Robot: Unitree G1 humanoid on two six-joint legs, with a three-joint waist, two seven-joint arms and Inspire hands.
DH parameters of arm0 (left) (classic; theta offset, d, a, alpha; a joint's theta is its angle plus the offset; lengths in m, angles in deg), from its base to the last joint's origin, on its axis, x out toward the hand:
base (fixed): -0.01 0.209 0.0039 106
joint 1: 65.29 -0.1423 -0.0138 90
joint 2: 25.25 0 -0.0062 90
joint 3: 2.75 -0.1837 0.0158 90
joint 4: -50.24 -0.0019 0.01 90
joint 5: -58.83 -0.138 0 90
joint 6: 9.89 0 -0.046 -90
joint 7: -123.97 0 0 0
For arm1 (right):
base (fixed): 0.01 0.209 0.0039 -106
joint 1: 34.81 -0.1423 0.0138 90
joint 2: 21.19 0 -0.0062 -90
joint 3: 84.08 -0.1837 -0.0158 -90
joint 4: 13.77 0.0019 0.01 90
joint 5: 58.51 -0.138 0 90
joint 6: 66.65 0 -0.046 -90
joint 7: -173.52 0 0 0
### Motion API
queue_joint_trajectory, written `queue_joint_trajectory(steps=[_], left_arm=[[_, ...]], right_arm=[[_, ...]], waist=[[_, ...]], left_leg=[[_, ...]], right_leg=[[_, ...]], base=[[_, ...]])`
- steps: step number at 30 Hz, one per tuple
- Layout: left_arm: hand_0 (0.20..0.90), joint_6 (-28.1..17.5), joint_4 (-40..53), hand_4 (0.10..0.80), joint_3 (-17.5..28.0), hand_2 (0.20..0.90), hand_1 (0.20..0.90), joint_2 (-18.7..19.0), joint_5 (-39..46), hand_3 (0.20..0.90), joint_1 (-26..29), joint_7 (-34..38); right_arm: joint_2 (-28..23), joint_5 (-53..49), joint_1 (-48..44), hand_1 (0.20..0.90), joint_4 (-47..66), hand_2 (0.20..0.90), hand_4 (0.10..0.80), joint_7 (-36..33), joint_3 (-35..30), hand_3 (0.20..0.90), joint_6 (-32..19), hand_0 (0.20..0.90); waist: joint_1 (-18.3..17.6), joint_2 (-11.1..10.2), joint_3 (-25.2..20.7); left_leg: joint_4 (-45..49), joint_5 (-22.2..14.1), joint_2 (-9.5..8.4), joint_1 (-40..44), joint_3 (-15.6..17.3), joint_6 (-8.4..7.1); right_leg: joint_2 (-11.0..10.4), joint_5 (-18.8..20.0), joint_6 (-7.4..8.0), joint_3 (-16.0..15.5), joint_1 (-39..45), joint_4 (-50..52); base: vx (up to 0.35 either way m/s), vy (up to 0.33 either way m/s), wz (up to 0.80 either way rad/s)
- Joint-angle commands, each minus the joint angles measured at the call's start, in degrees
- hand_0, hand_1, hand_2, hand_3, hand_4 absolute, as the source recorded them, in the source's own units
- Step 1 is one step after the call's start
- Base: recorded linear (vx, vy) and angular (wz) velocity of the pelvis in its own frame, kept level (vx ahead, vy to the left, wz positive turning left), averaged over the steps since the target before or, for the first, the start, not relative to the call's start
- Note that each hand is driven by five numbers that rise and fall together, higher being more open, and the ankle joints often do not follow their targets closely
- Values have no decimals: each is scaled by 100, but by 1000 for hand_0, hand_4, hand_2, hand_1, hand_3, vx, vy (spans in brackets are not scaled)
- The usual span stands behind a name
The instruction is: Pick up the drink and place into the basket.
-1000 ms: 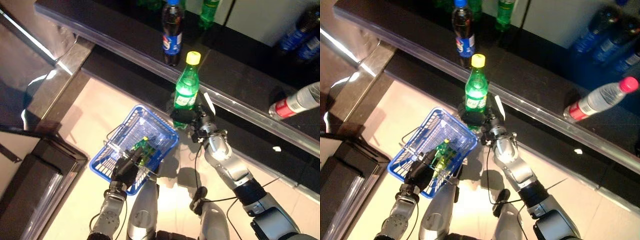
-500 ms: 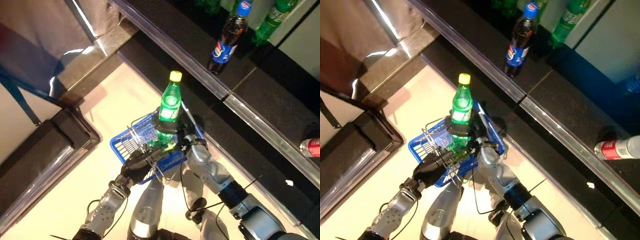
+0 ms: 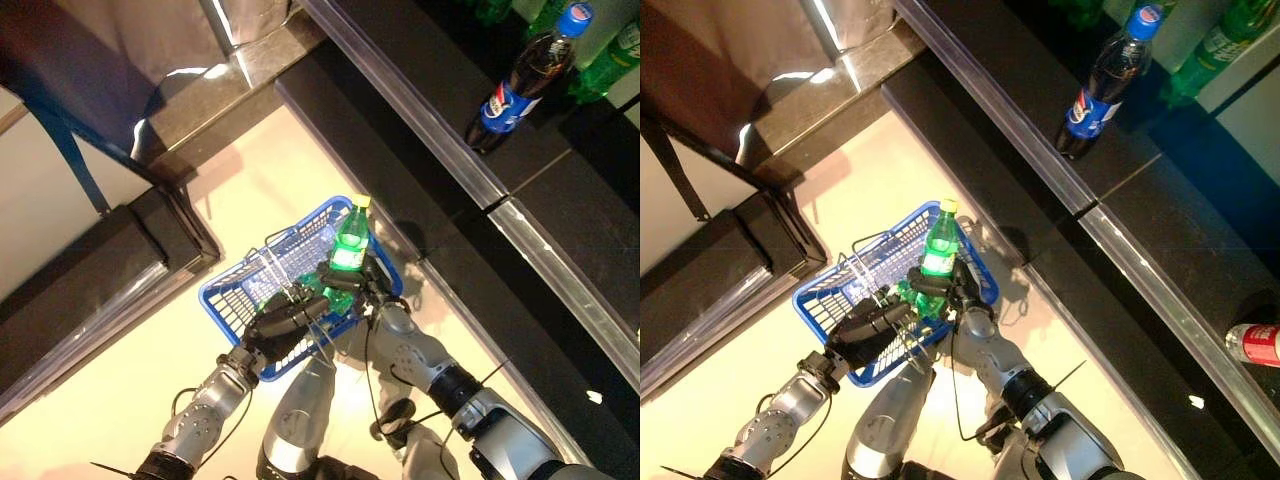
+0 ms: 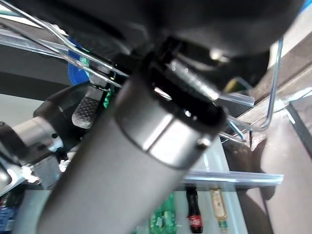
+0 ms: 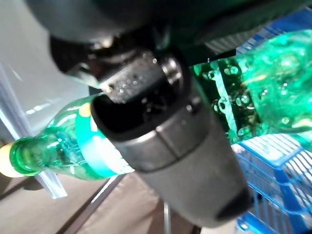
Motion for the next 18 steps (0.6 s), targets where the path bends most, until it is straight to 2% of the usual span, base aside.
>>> queue_joint_trajectory(steps=[1,7,18], left_arm=[[300,-264,2767,100,-459,300,300,-388,160,200,807,-1811],[300,-366,2781,100,-537,300,300,-294,140,200,951,-1820],[300,-264,2863,100,-382,300,300,-175,271,200,1069,-1976]], right_arm=[[782,-194,-1134,300,444,300,100,391,191,200,-690,300],[936,-432,-1271,300,127,300,100,470,164,200,-813,300],[1079,-1783,-1552,300,-1273,300,100,1052,-262,200,-437,300]], waist=[[-73,456,-141],[13,445,-141],[190,474,-141]], left_leg=[[264,-168,-4,5,-96,39],[366,-200,-85,-140,-152,87],[380,-184,-128,-336,-167,145]], right_leg=[[-178,882,-376,-5,-270,114],[-254,953,-359,-31,-402,190],[-341,1019,-334,-110,-575,269]], base=[[29,25,6],[47,-5,7],[26,-3,3]])
